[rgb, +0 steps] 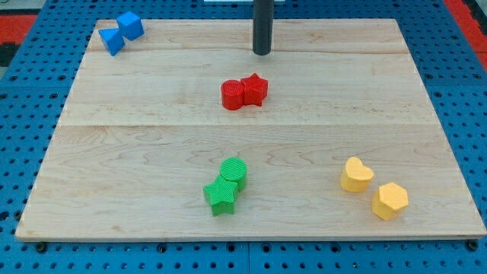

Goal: Point your arm at the bottom side of the blue cube

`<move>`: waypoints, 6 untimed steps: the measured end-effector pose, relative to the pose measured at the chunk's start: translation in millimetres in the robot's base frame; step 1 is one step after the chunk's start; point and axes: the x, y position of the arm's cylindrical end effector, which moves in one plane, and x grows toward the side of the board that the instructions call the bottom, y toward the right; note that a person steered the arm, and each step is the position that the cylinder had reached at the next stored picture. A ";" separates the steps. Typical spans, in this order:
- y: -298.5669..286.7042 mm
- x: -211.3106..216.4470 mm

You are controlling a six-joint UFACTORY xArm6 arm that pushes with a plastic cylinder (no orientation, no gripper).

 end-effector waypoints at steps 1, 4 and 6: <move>-32.7 -46.6; -98.1 -65.2; -156.6 54.3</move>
